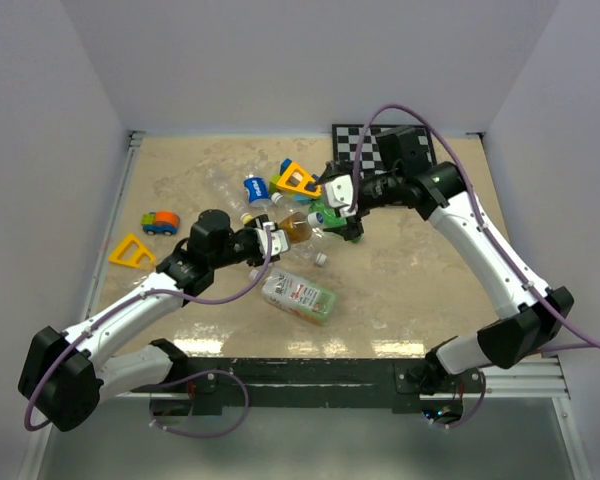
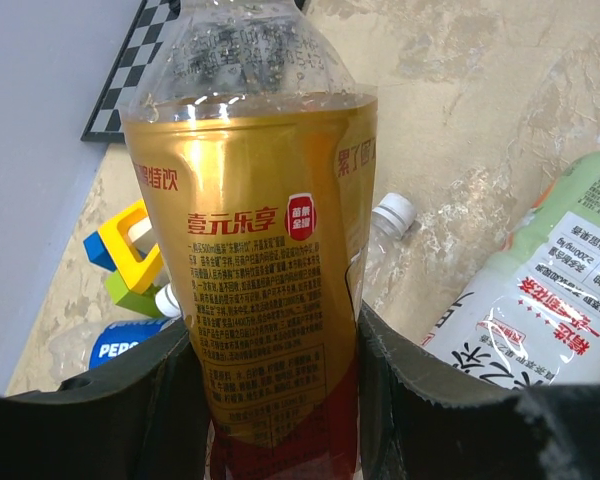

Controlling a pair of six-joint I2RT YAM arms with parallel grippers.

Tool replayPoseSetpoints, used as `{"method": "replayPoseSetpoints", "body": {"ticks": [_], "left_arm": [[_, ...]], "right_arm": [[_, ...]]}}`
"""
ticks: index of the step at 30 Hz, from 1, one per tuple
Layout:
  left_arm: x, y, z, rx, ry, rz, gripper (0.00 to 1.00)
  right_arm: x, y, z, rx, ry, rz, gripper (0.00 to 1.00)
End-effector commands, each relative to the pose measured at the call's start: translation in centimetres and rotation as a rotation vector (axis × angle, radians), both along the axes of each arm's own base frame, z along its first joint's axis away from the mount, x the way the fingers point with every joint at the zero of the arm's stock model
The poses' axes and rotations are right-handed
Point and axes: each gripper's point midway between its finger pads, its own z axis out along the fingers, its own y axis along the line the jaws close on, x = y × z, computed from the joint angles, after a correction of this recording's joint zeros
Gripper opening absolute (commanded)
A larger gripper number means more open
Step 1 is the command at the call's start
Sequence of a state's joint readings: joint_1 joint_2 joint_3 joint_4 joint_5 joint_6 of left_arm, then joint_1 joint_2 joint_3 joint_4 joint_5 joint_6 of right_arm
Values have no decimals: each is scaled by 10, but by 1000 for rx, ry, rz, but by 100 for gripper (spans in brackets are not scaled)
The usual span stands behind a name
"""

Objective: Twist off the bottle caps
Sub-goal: Unscrew the bottle cap from the plastic bottle.

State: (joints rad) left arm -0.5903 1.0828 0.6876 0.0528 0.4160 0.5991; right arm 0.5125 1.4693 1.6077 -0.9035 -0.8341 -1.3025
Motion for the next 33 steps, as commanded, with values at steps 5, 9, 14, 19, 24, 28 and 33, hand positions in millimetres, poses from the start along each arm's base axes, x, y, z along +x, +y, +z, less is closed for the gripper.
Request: {"method": "replayPoseSetpoints", "body": {"ticks": [5, 9, 14, 19, 24, 28, 33], "left_arm": [[-1, -7, 14, -33, -24, -26, 0], [0, -7, 15, -39, -15, -19, 0], [2, -6, 14, -38, -9, -9, 0], [4, -5, 13, -35, -8, 2, 0], [4, -6, 12, -35, -5, 1, 0], [4, -5, 13, -36, -6, 4, 0], [5, -4, 13, -35, -8, 12, 0]], "right_arm": [[-18, -10, 55, 252, 341, -232, 98], [17, -26, 74, 540, 601, -681, 98], [0, -19, 67, 524, 748, -656, 98], [10, -12, 42, 493, 802, -678, 92], [19, -10, 12, 433, 843, -720, 82], [20, -3, -1, 393, 857, -729, 75], [18, 2, -14, 350, 872, -732, 71]]}}
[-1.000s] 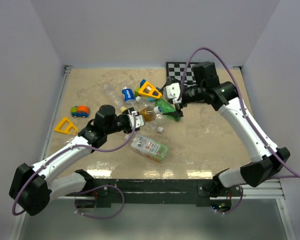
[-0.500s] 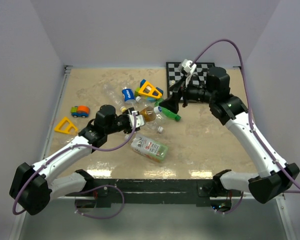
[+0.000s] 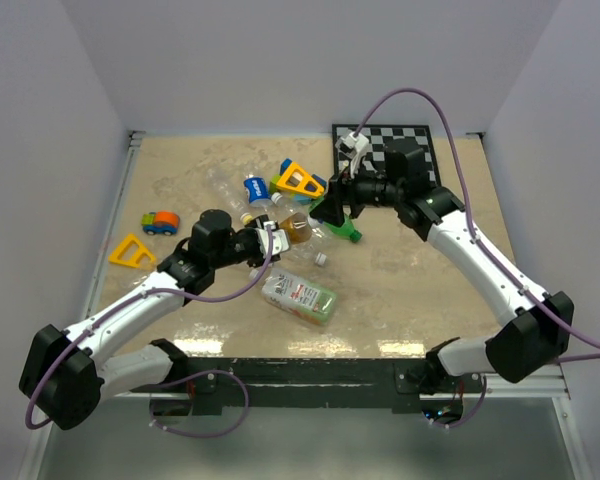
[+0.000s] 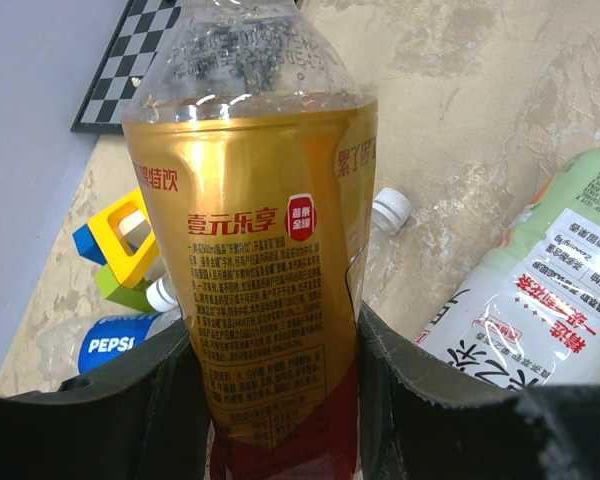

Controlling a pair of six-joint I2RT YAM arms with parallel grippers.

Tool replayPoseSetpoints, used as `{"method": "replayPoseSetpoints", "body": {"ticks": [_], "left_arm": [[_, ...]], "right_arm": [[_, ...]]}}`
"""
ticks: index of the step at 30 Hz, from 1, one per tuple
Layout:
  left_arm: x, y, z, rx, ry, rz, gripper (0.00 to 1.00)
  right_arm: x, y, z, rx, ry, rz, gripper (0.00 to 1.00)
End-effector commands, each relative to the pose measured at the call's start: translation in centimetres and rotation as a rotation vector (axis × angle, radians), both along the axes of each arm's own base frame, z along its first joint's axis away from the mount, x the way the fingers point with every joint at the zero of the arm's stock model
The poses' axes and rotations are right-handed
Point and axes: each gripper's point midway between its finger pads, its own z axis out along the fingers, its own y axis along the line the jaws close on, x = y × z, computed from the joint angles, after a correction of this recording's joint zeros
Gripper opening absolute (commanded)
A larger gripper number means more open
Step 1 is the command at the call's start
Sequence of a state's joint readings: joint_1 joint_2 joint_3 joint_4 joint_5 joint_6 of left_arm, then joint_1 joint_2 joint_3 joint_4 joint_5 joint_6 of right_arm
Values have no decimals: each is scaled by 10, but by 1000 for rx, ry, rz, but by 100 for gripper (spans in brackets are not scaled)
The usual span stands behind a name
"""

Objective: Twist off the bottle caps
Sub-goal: Unscrew the bottle cap from the plastic bottle.

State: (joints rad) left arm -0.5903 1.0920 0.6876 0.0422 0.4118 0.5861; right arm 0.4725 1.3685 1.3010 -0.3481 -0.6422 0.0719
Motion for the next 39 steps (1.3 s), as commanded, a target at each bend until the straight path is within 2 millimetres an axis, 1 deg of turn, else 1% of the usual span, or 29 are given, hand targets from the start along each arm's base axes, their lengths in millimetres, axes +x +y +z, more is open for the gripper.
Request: {"method": "replayPoseSetpoints", "body": {"ticks": [1, 7, 11, 17, 21, 34, 37, 39], "left_arm": [[6, -5, 18, -38, -34, 5, 0], [5, -5, 19, -40, -36, 3, 0], [6, -5, 19, -40, -35, 4, 0], [6, -5, 18, -38, -33, 7, 0], [6, -5, 18, -39, -34, 5, 0], [6, -5, 18, -38, -33, 7, 0], [6, -5, 18, -40, -36, 7, 0], [7, -5, 18, -39, -34, 8, 0]], "right_arm": [[-3, 3, 2, -9, -6, 6, 71], [-9, 1, -4, -29, 0, 13, 70], [-10, 0, -7, -35, 2, 13, 68], [-13, 2, -11, -43, 21, 37, 59], [-14, 3, -13, -48, 28, 45, 55], [-19, 4, -18, -63, 37, 70, 54], [-20, 5, -17, -60, 37, 76, 53], [-21, 5, -17, -58, 40, 80, 49]]}}
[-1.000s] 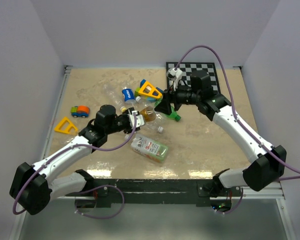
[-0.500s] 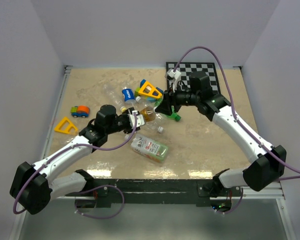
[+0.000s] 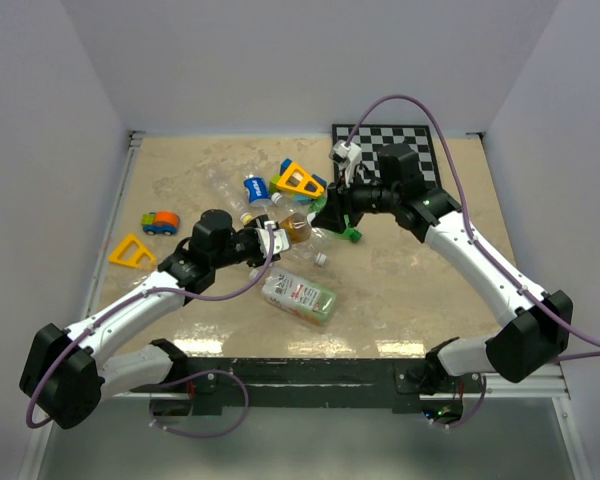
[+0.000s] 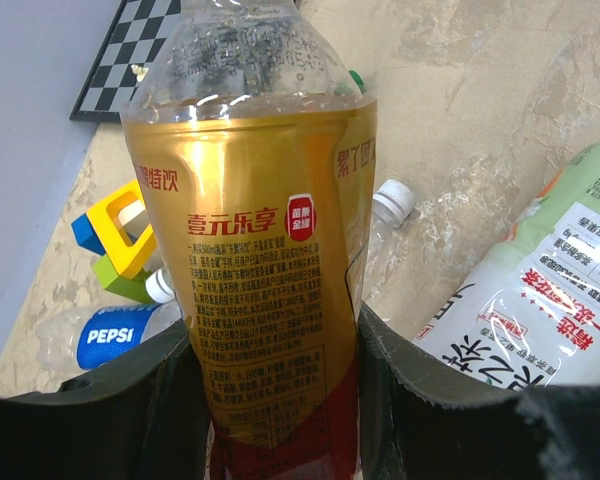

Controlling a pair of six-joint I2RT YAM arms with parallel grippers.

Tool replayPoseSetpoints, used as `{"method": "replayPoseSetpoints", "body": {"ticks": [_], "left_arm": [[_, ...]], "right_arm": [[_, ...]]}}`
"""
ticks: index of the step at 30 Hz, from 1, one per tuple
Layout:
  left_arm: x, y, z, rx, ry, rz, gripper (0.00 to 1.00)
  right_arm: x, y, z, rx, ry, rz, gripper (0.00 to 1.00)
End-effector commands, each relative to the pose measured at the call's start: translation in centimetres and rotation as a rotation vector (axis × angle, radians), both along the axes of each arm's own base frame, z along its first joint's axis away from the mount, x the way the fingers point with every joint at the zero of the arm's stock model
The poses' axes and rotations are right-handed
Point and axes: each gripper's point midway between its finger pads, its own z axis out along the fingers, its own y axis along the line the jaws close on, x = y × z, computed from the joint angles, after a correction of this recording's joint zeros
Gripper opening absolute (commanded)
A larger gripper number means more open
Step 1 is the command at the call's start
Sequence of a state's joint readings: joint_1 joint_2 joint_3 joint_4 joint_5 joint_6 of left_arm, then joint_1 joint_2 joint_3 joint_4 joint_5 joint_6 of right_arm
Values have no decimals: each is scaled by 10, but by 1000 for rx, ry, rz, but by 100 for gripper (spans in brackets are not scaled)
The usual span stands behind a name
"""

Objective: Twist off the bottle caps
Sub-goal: Unscrew the bottle cap from the plastic bottle.

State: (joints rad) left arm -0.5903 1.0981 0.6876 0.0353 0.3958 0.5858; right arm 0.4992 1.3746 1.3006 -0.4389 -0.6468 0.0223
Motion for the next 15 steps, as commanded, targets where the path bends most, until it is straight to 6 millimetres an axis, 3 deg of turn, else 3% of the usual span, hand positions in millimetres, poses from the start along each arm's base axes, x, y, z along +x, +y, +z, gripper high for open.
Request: {"method": "replayPoseSetpoints", "body": {"ticks": [1, 6, 10, 12, 15], "left_arm": [[4, -7, 22, -52, -44, -10, 0], [4, -7, 22, -51, -42, -10, 0], [4, -8, 22, -50, -42, -12, 0], [3, -8, 21, -49, -42, -18, 0], [0, -10, 19, -47, -34, -40, 0]], "right_arm": [[-6, 4, 1, 5, -3, 36, 45], [-6, 6, 1, 1, -21, 72, 34], [-8, 10, 3, -1, -44, 134, 14], [-13, 13, 2, -12, -79, 227, 2], [-31, 7, -4, -95, -237, 521, 3]]}}
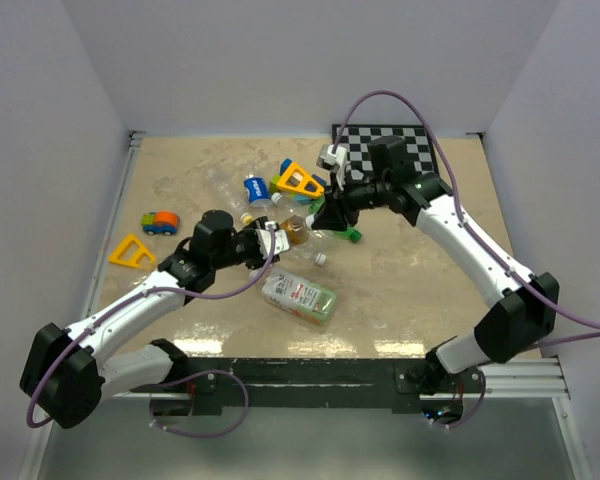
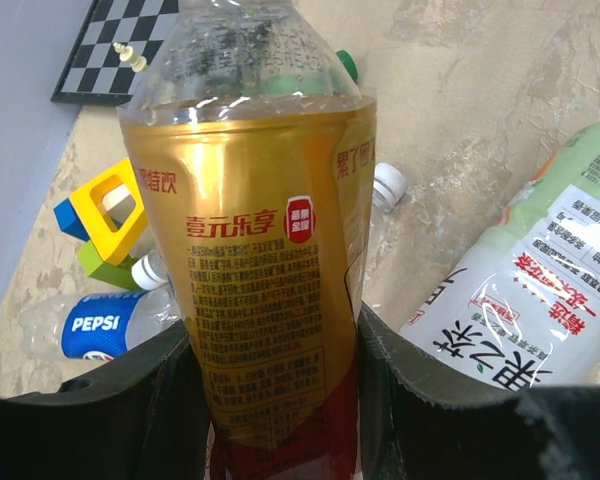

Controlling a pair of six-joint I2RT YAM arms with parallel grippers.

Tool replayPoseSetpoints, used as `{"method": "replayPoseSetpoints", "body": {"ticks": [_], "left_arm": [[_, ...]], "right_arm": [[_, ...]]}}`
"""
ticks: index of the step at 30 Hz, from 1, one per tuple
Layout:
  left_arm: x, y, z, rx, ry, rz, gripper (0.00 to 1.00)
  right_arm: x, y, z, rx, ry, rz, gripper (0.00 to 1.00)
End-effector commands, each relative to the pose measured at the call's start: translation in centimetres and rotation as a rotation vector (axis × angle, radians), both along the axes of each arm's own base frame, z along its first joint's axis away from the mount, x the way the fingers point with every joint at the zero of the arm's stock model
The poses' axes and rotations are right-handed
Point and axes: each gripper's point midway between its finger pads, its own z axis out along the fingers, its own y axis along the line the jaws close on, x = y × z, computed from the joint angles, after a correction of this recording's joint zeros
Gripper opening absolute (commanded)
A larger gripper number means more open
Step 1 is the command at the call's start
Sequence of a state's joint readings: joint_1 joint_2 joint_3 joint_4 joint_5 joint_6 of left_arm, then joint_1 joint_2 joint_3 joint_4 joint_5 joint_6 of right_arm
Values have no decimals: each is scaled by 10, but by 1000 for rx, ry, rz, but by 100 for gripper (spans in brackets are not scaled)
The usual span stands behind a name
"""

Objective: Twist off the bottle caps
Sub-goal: Unscrew the bottle cap from the plastic bottle.

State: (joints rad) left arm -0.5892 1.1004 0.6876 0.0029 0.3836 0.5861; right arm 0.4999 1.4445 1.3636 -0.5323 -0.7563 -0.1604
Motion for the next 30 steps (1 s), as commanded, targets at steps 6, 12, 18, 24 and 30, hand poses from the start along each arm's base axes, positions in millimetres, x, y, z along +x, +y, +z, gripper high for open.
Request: {"method": "replayPoseSetpoints", "body": {"ticks": [6, 12, 18, 24, 30], "left_arm": [[-4, -18, 22, -64, -41, -93, 0], [-4, -18, 21, -61, -41, -92, 0], [-5, -18, 22, -63, -41, -97, 0], [-6, -19, 24, -69, -43, -102, 0], [-6, -19, 25, -70, -44, -100, 0]], "right_arm": [[-3, -13, -4, -322, -577, 607, 7], [25, -20, 38, -473, -1102, 588, 0], [8, -4, 47, -315, -981, 550, 22], [-12, -2, 41, -216, -784, 492, 74], [-27, -19, 51, -109, -681, 499, 98]]}}
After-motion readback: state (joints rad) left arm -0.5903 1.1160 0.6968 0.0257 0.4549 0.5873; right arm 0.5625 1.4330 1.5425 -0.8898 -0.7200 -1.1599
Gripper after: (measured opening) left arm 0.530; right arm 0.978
